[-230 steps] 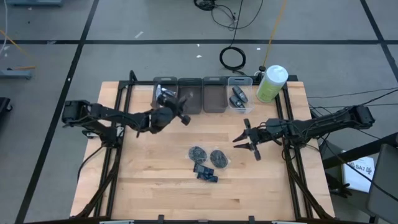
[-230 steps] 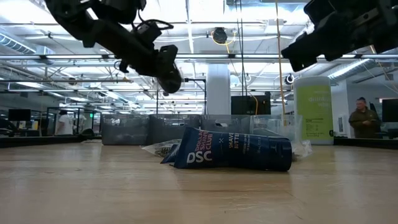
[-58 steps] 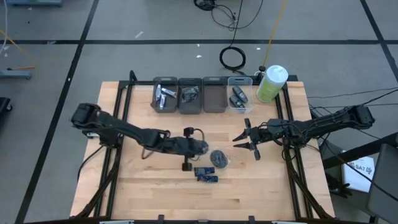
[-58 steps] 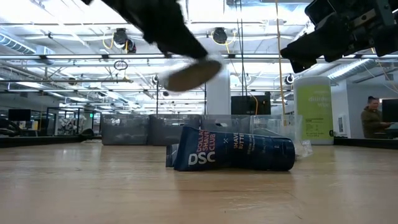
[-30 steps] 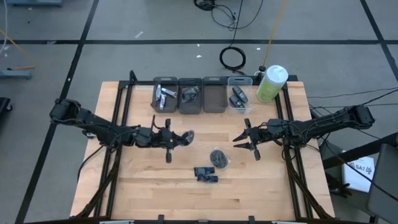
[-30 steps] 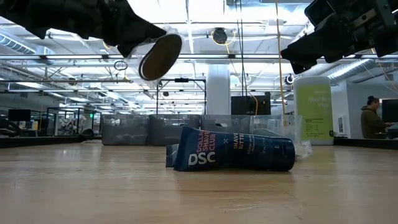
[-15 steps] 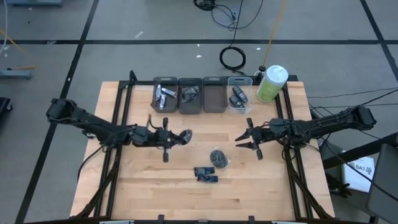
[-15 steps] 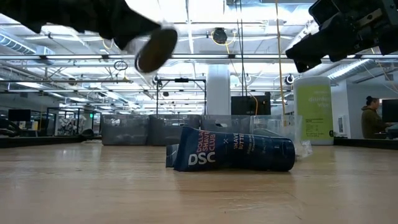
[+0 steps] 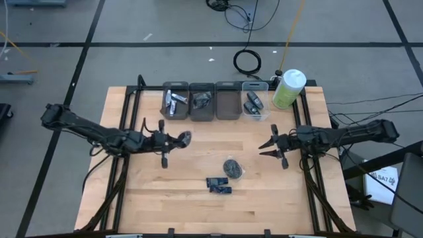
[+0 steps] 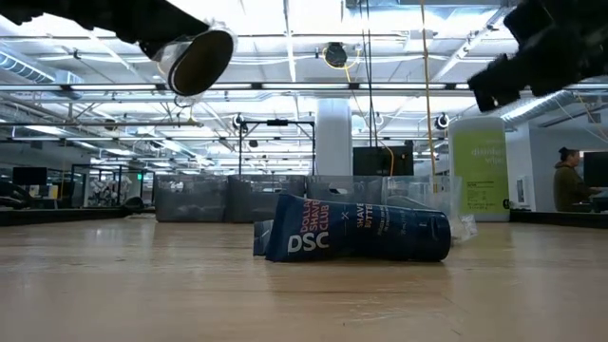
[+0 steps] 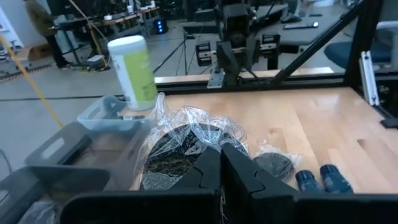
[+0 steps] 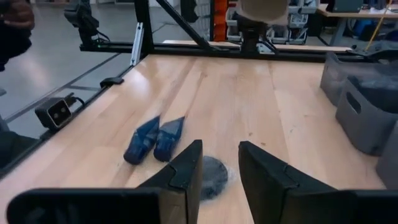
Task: Pick & Place Travel size toiletries
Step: Put the left hairbrush into the middle black bin
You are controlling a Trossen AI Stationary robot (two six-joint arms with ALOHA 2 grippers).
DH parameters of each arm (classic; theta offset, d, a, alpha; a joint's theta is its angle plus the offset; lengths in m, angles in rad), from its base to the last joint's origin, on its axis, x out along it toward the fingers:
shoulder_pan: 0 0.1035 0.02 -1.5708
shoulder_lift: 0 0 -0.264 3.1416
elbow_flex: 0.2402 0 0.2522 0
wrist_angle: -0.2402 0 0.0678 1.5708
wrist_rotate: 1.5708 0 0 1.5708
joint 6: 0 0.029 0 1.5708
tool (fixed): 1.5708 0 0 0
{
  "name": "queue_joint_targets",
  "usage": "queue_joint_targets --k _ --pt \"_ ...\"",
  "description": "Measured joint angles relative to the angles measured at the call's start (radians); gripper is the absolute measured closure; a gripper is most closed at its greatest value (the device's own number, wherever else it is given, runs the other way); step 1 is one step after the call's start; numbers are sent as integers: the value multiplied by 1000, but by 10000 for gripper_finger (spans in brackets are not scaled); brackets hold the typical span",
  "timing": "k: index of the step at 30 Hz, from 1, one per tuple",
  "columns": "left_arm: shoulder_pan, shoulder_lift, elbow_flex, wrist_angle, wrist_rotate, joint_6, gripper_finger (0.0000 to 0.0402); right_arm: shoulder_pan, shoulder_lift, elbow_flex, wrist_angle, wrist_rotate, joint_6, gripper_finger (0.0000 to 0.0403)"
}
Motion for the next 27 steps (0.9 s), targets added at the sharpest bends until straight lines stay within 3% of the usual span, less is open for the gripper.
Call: queue_joint_targets --k 5,13,23,27 --pt "-8 -40 0 -44 -41 -16 400 -24 -73 -136 110 95 21 310" --pt "-12 -79 0 -64 -48 -24 400 -83 -178 -169 107 93 15 310" --pt "-13 -76 0 -59 -251 -95 401 -85 -176 -172 105 93 9 310" --pt "-12 -76 0 -53 -281 -131 400 -85 -176 -173 106 93 9 310"
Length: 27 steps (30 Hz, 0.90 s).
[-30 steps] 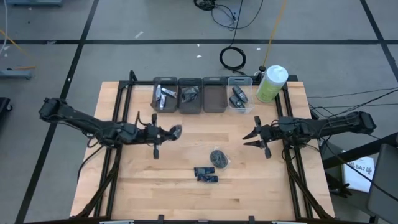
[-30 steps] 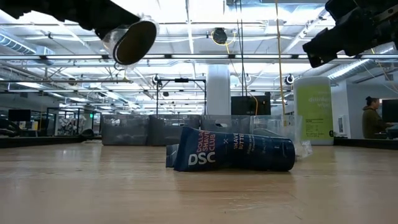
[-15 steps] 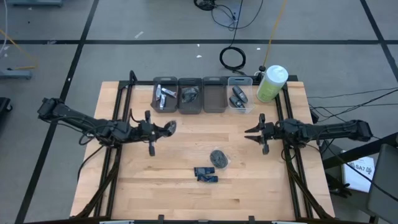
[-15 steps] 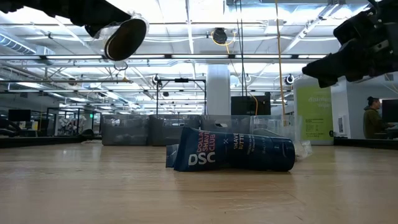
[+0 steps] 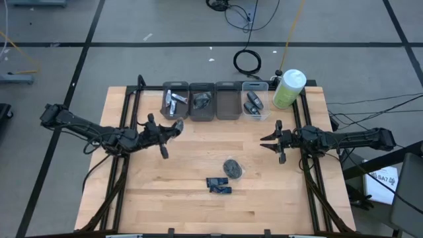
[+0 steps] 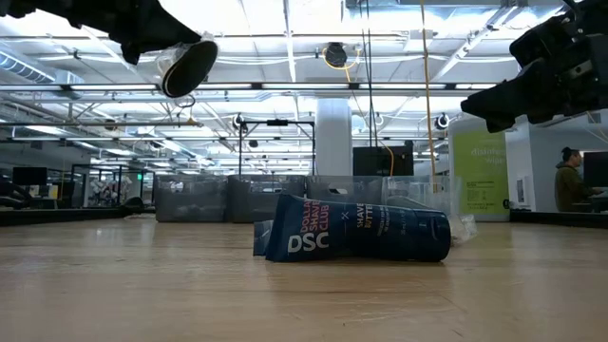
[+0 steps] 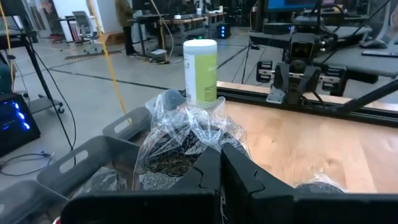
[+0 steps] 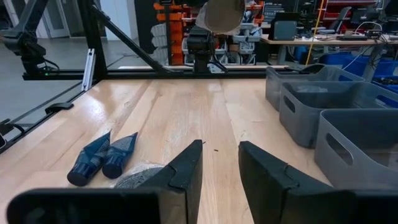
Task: Pick & Place Travel size toiletries
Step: Put the left hairbrush into the middle black bin
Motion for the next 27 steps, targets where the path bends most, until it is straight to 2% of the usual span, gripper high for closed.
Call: queue_joint_targets --k 5,9,15,19,23,27 --pt "30 32 0 91 -4 18 400 0 0 -1 0 0 0 310" --pt "76 80 0 249 -5 41 399 0 0 -1 0 0 0 310" --pt "166 239 0 501 91 60 399 0 0 -2 0 0 0 310" --pt "230 346 12 634 98 47 400 0 0 -2 0 0 0 310" --pt "307 437 91 578 100 -10 401 0 0 -2 1 0 0 310" --pt "392 503 228 369 101 -53 400 0 0 -3 1 -1 0 310"
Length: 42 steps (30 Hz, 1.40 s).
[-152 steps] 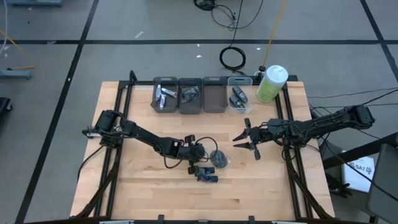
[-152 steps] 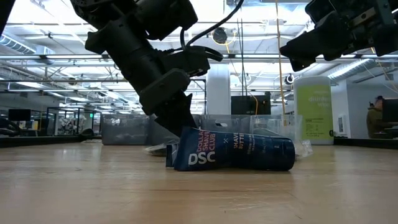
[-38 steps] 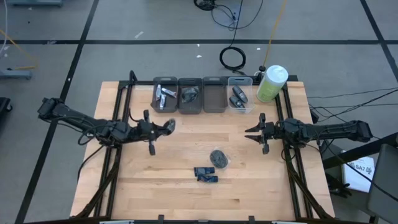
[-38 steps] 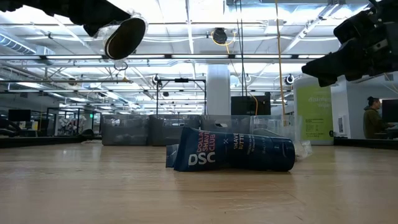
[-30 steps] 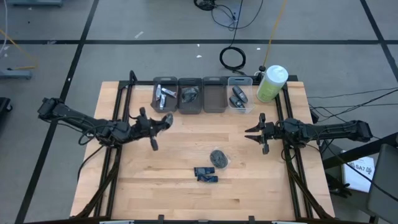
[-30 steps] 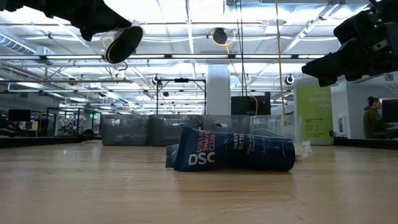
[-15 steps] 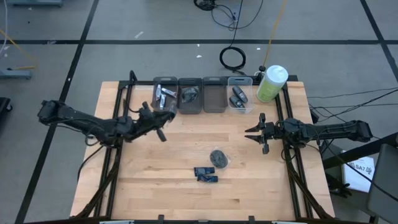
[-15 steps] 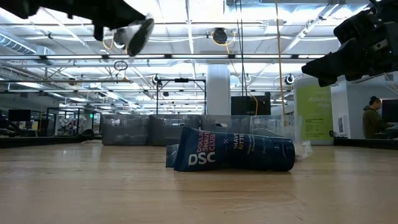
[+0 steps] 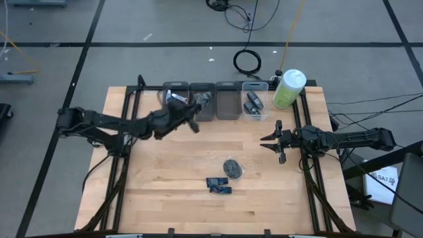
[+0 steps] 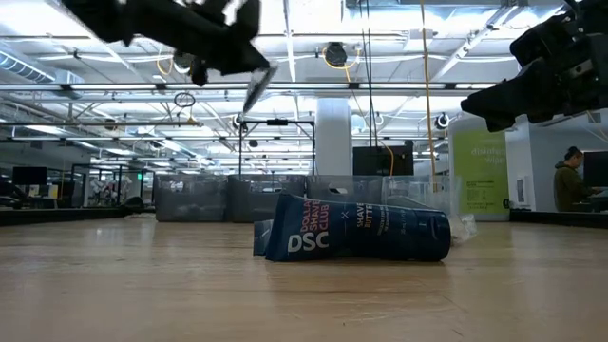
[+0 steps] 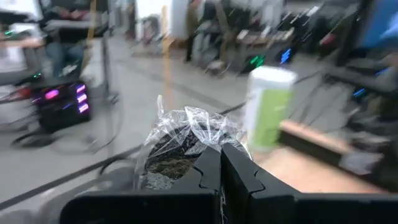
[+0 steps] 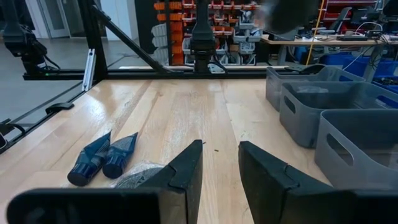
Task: Pick & Place Travel size toiletries
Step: Put the left hairbrush into the middle black bin
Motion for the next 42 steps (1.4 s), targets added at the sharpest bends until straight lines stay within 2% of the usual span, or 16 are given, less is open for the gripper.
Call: queue_joint_targets --k 5,13,17,22,42 --pt "111 96 140 -179 -1 -15 399 0 0 0 0 0 0 310" --pt "257 248 163 -180 2 -68 397 0 0 0 0 0 0 310" --pt "309 332 163 -118 87 -151 400 0 0 0 0 0 0 309" --pt "332 415 163 -36 176 -177 395 0 0 0 0 0 0 309" --pt "332 428 163 -59 173 -173 384 0 0 0 0 0 0 309"
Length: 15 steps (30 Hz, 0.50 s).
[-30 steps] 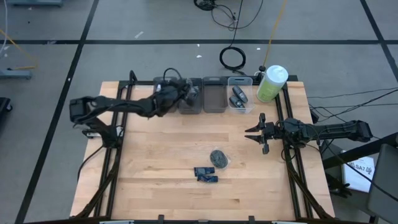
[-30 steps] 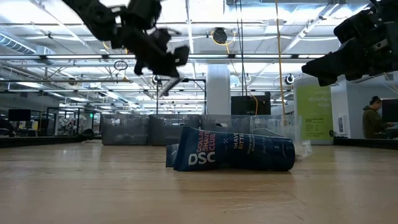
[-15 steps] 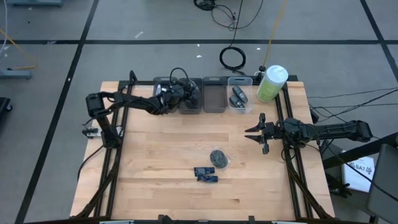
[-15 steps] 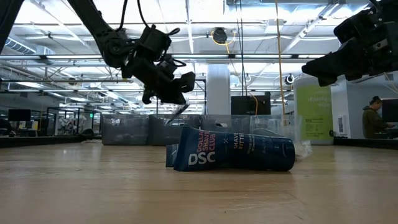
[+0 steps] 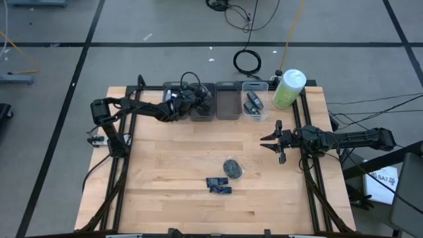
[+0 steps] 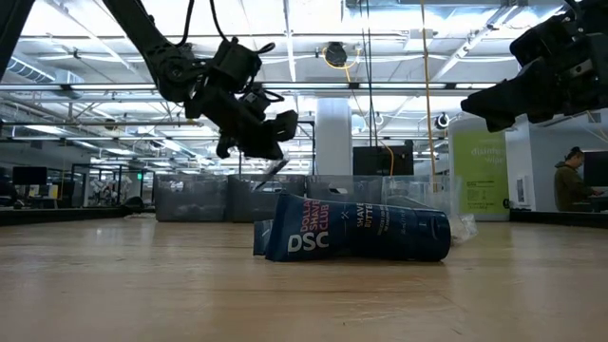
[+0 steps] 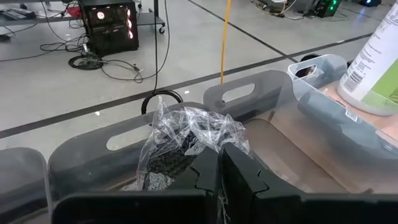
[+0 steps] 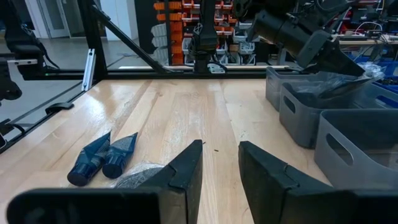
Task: Pick & Place Travel size toiletries
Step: Put the left hairbrush into the middle black bin
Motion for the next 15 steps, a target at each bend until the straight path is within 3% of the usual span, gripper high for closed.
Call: queue_joint_targets --k 5,15 --pt "0 0 0 -10 0 -26 356 0 0 0 0 0 0 309" --pt "0 0 0 -10 0 -31 240 0 0 0 0 0 0 309"
